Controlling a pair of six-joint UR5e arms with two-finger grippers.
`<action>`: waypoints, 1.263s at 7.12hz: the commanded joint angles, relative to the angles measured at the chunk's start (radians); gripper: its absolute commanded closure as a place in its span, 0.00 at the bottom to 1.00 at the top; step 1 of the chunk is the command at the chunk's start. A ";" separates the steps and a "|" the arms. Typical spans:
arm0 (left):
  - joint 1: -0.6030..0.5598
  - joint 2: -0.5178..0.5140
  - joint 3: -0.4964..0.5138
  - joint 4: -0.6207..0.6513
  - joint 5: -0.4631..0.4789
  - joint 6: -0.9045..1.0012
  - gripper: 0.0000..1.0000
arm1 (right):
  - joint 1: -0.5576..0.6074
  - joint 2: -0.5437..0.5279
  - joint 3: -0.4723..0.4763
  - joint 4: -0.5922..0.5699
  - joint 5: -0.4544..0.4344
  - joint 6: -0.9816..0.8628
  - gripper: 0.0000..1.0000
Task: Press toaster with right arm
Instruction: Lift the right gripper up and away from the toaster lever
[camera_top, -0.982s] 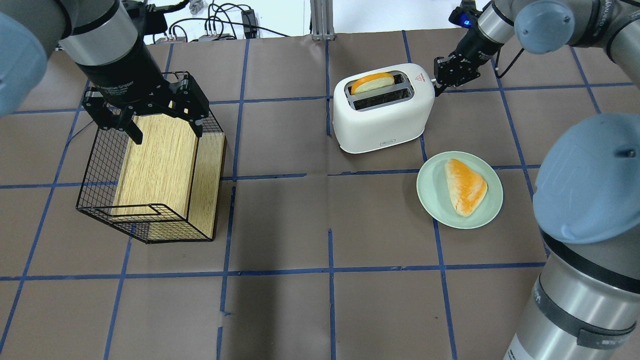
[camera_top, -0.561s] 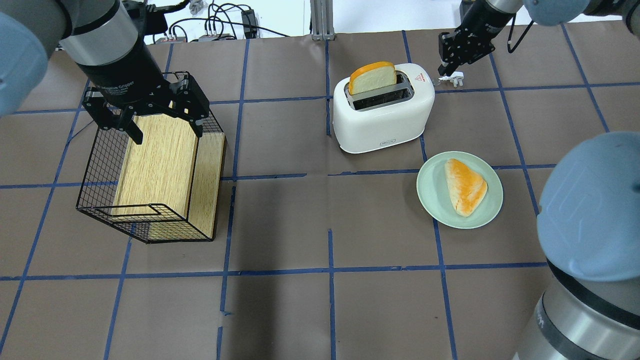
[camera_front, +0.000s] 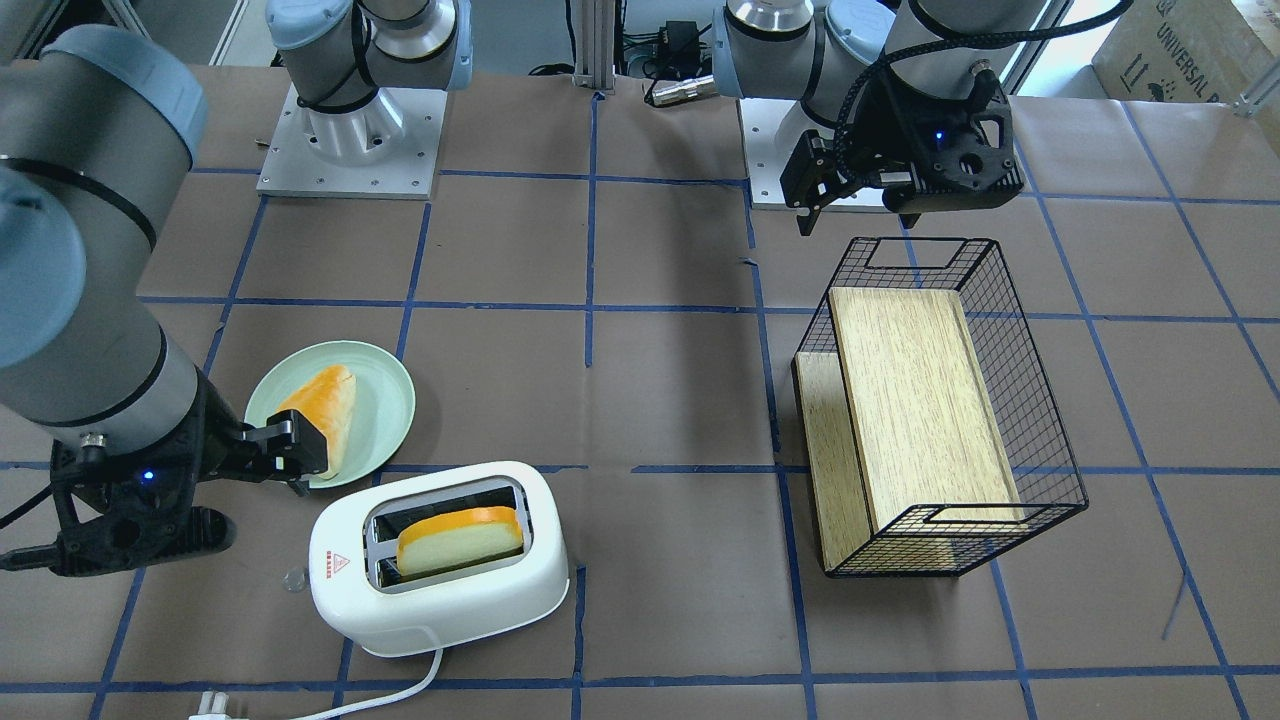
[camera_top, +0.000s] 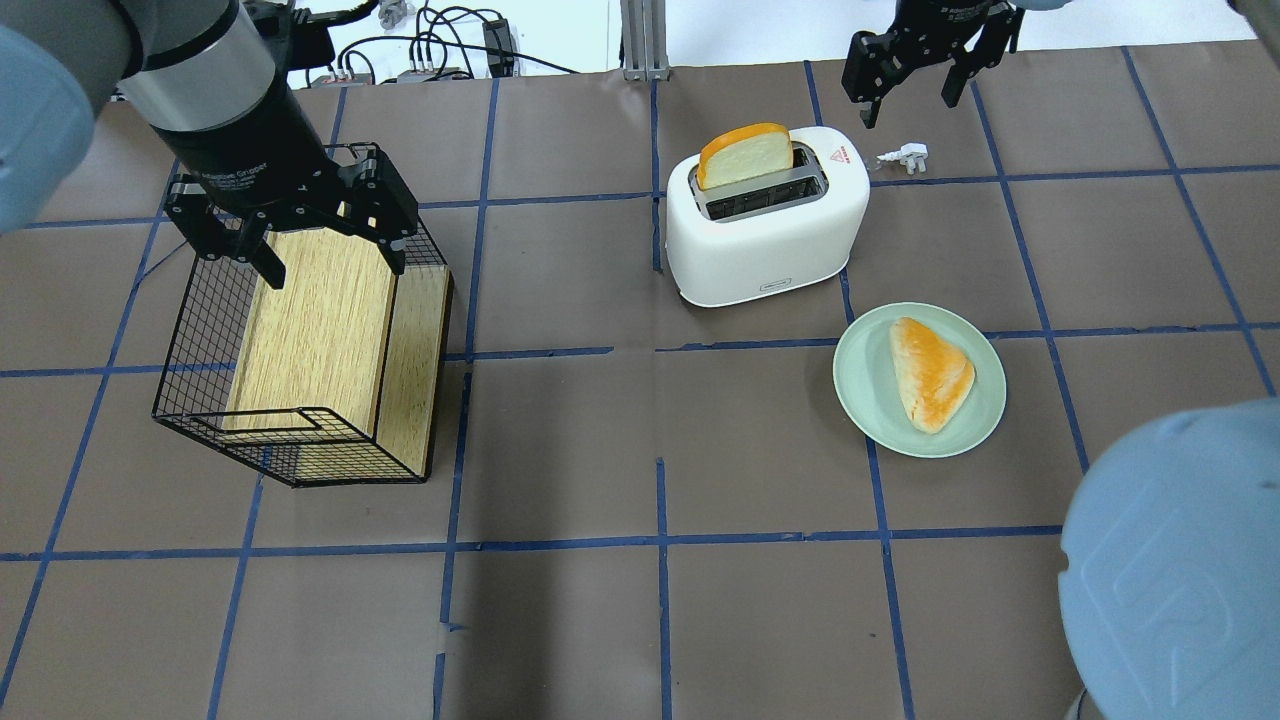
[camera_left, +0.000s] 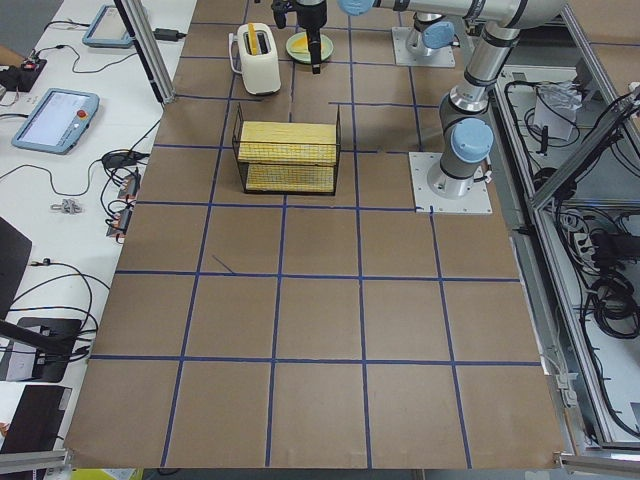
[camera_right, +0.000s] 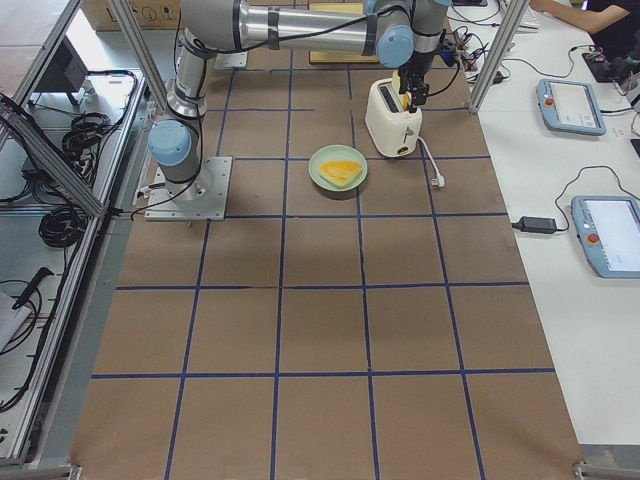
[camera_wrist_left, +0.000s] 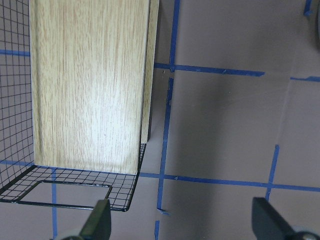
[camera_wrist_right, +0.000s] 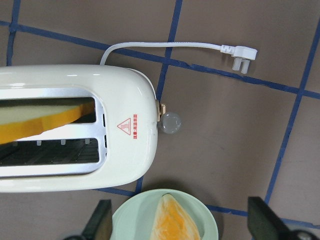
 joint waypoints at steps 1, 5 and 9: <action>0.000 0.000 0.000 0.000 0.000 0.000 0.00 | 0.007 -0.036 0.003 0.000 -0.015 0.006 0.00; 0.000 0.000 0.000 0.000 0.000 0.000 0.00 | 0.007 -0.256 0.229 0.088 0.068 0.150 0.00; 0.000 0.000 0.000 0.000 0.000 0.000 0.00 | -0.004 -0.337 0.290 0.079 0.054 0.146 0.00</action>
